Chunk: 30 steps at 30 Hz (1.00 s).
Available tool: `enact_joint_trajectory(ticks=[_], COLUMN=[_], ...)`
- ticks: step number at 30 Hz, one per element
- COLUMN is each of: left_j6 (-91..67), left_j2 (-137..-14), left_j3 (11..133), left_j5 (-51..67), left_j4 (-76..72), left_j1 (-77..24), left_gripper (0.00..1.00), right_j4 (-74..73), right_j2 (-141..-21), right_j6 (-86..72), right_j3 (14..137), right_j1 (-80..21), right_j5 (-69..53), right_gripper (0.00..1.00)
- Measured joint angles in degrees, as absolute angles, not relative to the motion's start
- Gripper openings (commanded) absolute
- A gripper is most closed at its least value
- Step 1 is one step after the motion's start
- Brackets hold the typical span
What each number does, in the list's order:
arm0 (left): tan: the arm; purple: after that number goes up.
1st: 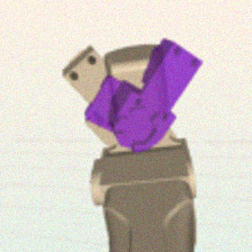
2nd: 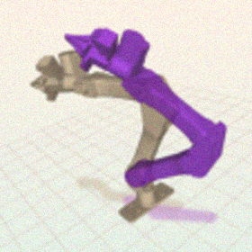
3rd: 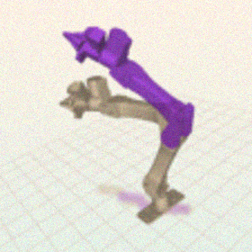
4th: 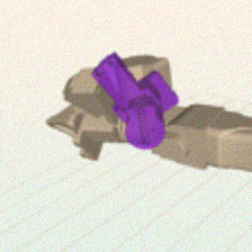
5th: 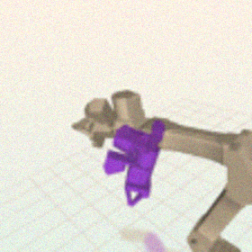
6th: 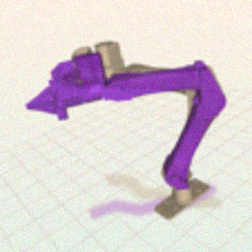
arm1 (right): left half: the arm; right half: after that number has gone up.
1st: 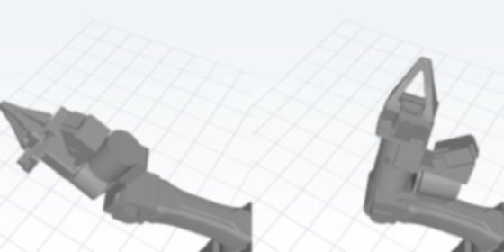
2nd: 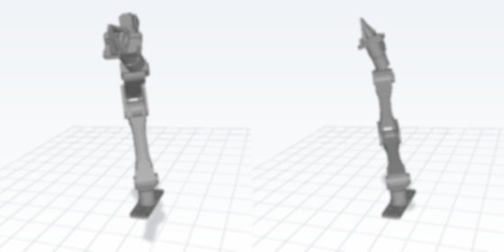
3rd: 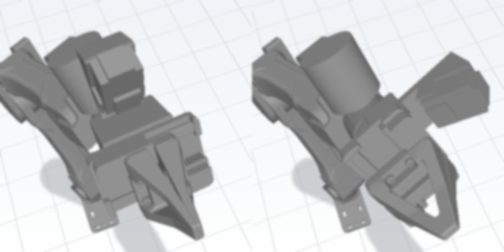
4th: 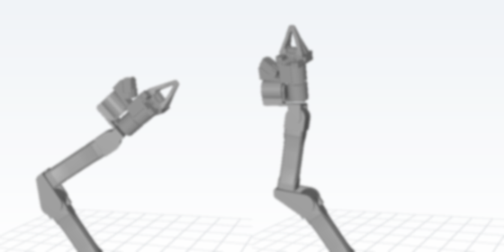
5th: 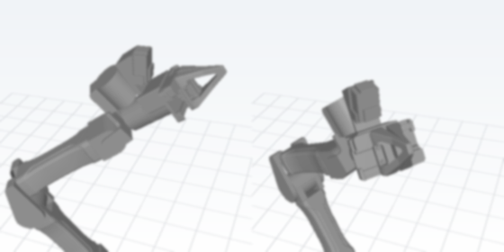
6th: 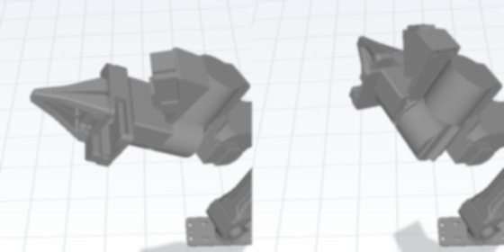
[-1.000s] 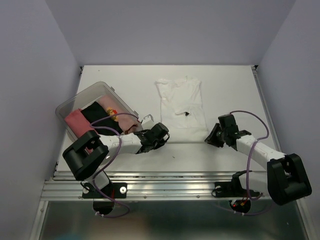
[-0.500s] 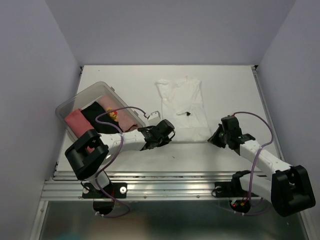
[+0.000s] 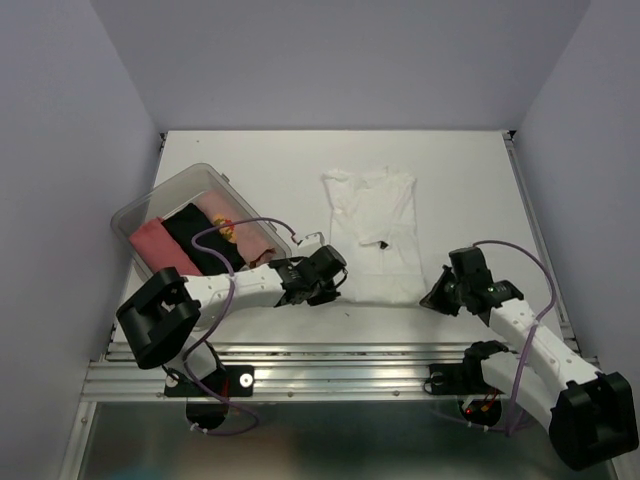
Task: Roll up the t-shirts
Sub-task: Roll the T-shirt to the center of the board.
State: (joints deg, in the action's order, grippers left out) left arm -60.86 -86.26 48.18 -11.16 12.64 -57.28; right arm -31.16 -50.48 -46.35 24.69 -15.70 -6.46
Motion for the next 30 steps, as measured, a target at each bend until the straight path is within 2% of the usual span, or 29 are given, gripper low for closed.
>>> enact_joint_trajectory(ticks=[8, 30], left_j6=[-60.7, -59.8], left_j2=[-82.0, -82.7], left_j3=[47.0, 52.1], left_j5=[-8.3, -8.1], left_j4=[15.8, 20.5], left_j1=[-57.7, -53.5], left_gripper=[0.0, 0.0], right_j4=[-39.0, -41.1], right_j2=[-48.6, -57.0], right_j6=[-47.4, -46.5], right_j3=[26.4, 38.1], right_j1=[-15.7, -15.7], right_j5=[-6.9, -2.2], right_gripper=[0.01, 0.04])
